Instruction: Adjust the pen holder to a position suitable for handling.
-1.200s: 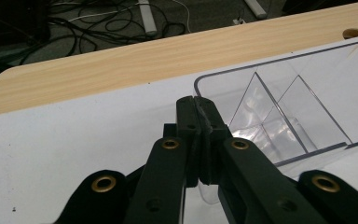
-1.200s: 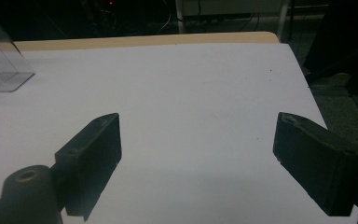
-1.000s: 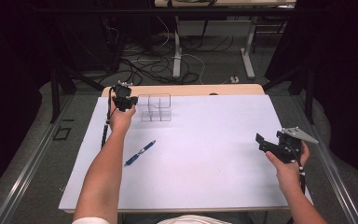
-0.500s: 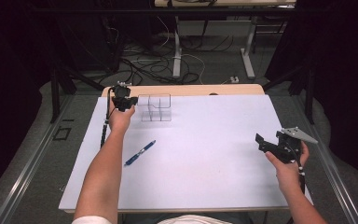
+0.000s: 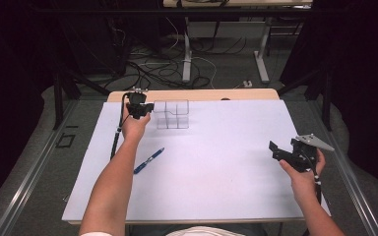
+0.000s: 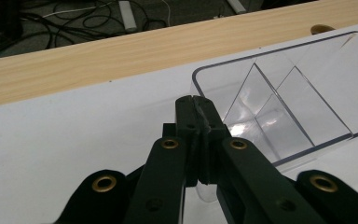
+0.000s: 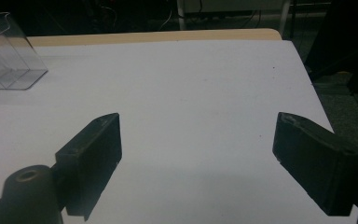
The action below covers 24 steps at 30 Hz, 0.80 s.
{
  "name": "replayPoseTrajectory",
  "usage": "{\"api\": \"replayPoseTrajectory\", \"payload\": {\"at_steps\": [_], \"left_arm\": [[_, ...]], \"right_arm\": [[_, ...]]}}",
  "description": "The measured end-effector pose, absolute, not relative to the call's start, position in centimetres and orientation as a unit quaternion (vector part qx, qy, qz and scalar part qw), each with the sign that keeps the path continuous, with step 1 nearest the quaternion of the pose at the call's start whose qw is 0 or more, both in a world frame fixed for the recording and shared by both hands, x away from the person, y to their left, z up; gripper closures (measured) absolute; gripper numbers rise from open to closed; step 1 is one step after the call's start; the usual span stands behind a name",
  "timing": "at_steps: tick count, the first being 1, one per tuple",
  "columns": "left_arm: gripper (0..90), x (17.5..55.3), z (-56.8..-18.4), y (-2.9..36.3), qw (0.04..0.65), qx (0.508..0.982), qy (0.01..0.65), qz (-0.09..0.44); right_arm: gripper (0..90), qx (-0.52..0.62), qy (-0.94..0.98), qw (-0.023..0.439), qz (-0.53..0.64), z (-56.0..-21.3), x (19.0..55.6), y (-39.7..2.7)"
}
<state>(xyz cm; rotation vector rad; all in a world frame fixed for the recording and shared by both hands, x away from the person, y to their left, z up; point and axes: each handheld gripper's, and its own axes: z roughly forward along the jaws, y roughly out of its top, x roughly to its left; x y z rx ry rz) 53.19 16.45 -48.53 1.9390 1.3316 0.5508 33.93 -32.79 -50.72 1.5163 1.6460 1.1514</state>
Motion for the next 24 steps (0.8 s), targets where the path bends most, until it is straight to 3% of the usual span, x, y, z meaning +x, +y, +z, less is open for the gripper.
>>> {"api": "replayPoseTrajectory", "payload": {"at_steps": [24], "left_arm": [[90.0,52.3,-49.3,11.4,0.378,0.755,0.506,0.174]], "right_arm": [[15.5,0.574,0.624,0.302,0.435,-50.9,34.1,-32.7]]}}
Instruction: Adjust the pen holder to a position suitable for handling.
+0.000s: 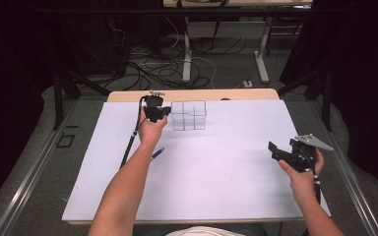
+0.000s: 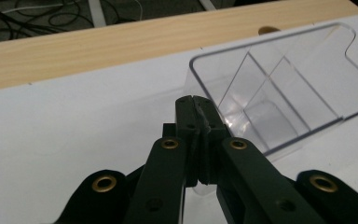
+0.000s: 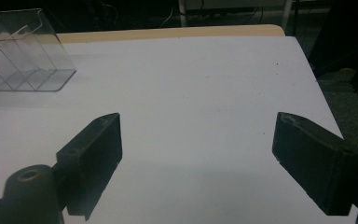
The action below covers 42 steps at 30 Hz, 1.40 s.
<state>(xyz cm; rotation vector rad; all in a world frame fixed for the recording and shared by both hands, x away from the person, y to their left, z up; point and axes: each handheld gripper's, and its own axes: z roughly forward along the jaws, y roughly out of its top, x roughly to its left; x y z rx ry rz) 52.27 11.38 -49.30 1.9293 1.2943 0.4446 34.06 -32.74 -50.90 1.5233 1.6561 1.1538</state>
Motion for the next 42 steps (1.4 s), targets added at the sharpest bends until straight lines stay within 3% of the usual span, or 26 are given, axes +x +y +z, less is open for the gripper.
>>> {"api": "replayPoseTrajectory", "payload": {"at_steps": [9,24,42], "left_arm": [[90.0,52.2,-49.6,10.2,0.371,0.764,0.496,0.179],[86.9,50.9,-48.6,11.5,0.382,0.763,0.488,0.183],[67.3,47.0,-46.4,13.9,0.424,0.757,0.463,0.182]], "right_arm": [[15.6,0.577,0.623,0.296,0.437,-51.0,34.1,-32.7],[16.1,0.566,0.629,0.300,0.440,-51.0,34.2,-32.6],[16.2,0.565,0.635,0.294,0.437,-51.0,34.2,-32.3]]}}
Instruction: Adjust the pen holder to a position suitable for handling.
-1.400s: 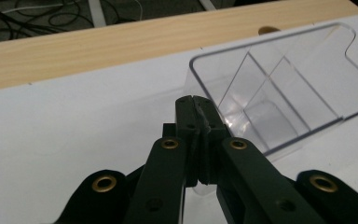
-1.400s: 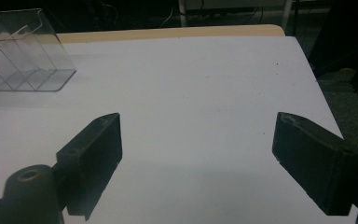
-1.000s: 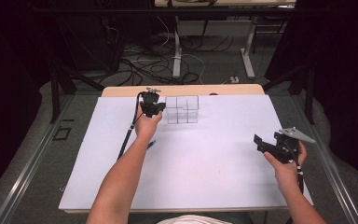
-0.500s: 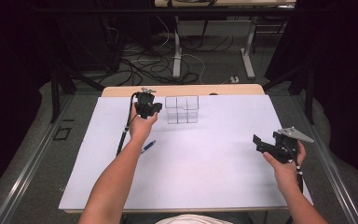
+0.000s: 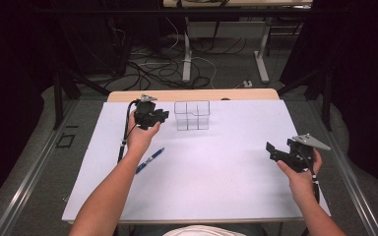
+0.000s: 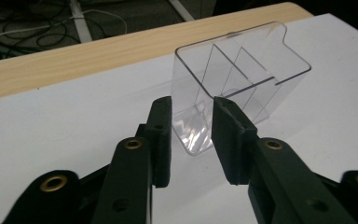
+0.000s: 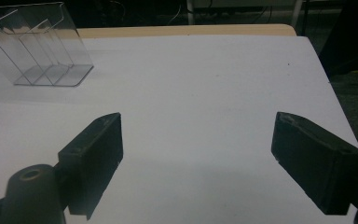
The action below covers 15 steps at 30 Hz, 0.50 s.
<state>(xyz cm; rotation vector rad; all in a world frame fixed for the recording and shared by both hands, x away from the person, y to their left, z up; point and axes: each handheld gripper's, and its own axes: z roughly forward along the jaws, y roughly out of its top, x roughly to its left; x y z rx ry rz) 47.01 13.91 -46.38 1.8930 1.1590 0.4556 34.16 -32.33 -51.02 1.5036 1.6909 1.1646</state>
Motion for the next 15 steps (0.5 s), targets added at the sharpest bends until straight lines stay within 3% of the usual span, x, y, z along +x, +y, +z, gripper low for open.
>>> {"api": "replayPoseTrajectory", "payload": {"at_steps": [15], "left_arm": [[46.2,43.7,-45.4,16.2,0.457,0.739,0.465,0.173]], "right_arm": [[16.3,0.565,0.632,0.298,0.439,-51.0,34.0,-32.2]]}}
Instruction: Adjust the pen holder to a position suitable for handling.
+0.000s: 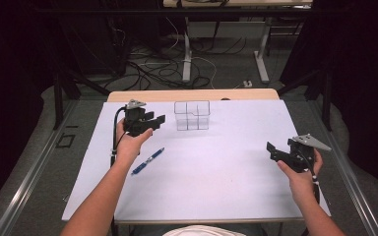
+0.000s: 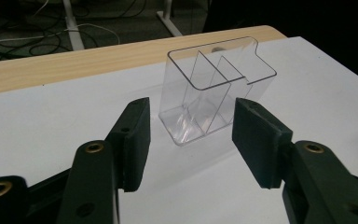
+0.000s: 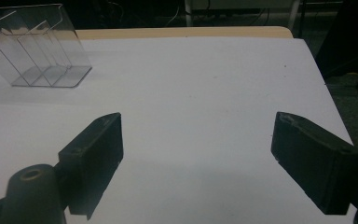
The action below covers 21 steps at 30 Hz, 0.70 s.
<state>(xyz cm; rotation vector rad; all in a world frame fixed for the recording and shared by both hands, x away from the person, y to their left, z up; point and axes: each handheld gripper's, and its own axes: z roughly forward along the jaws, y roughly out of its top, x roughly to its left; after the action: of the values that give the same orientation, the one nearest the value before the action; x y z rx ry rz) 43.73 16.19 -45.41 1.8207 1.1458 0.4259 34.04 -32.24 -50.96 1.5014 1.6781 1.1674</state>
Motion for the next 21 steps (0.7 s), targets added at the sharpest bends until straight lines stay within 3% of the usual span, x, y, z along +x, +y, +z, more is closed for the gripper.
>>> {"api": "replayPoseTrajectory", "payload": {"at_steps": [10,17,21], "left_arm": [[30.6,42.4,-44.9,17.7,0.467,0.735,0.465,0.161],[26.5,41.4,-45.1,18.8,0.443,0.752,0.453,0.182],[24.1,41.1,-45.6,19.2,0.441,0.754,0.463,0.151]], "right_arm": [[16.3,0.565,0.633,0.299,0.437,-51.0,34.0,-32.2],[16.3,0.562,0.636,0.297,0.438,-51.0,34.0,-32.1],[16.3,0.563,0.641,0.293,0.431,-51.0,33.9,-32.1]]}}
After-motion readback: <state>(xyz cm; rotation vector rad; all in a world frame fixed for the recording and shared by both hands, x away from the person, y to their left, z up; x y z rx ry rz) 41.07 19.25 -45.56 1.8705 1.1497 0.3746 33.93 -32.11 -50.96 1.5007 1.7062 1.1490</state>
